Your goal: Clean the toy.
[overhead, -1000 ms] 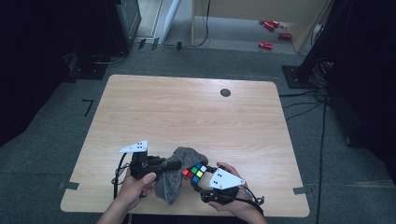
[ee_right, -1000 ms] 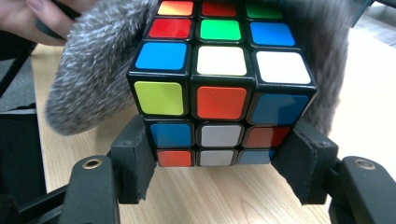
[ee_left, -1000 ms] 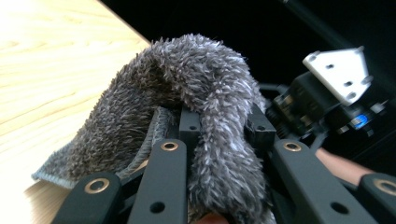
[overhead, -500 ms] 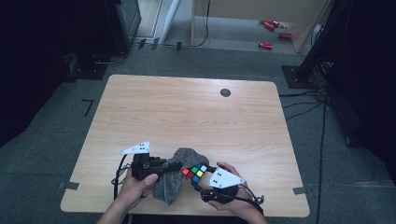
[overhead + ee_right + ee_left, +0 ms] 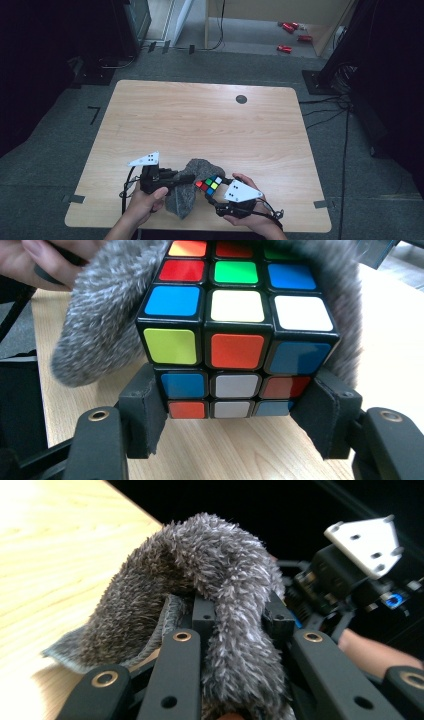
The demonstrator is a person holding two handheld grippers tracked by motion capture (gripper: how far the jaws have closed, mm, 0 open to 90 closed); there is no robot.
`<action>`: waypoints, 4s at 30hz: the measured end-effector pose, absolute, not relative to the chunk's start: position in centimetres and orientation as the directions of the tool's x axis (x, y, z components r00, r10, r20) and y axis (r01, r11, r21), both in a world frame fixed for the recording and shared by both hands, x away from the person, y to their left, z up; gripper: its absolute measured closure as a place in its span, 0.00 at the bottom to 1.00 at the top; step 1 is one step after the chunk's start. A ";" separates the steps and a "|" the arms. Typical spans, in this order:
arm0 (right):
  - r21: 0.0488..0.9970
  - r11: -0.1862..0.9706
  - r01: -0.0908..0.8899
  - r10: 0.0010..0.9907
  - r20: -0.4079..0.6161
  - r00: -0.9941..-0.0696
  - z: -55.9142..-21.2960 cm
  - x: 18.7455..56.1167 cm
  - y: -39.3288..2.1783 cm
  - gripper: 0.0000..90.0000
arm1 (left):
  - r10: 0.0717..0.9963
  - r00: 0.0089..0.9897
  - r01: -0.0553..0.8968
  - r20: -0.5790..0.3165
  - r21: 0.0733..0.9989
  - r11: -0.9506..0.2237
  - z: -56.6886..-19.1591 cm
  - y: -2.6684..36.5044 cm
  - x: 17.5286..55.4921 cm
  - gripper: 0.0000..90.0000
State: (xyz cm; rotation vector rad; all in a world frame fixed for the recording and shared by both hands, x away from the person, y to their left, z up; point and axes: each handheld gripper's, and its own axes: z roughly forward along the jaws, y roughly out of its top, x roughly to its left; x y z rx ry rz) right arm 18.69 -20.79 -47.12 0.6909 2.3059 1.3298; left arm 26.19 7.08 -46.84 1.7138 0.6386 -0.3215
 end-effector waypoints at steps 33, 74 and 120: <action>0.888 0.412 0.203 0.586 -0.088 -0.805 -46.6 18.3 -21.1 0.39 | 0.360 0.829 0.512 -0.429 0.840 -0.178 -46.6 6.6 25.7 0.84; 0.889 0.121 0.441 0.709 0.233 -0.666 -45.5 19.9 -22.1 0.39 | 0.408 0.911 0.114 0.068 0.907 -0.405 -48.0 2.7 21.9 0.83; 0.892 0.134 0.432 0.716 0.215 -0.665 -45.4 19.8 -22.1 0.39 | 0.491 0.871 0.227 -0.035 0.914 -0.337 -47.4 3.9 23.2 0.79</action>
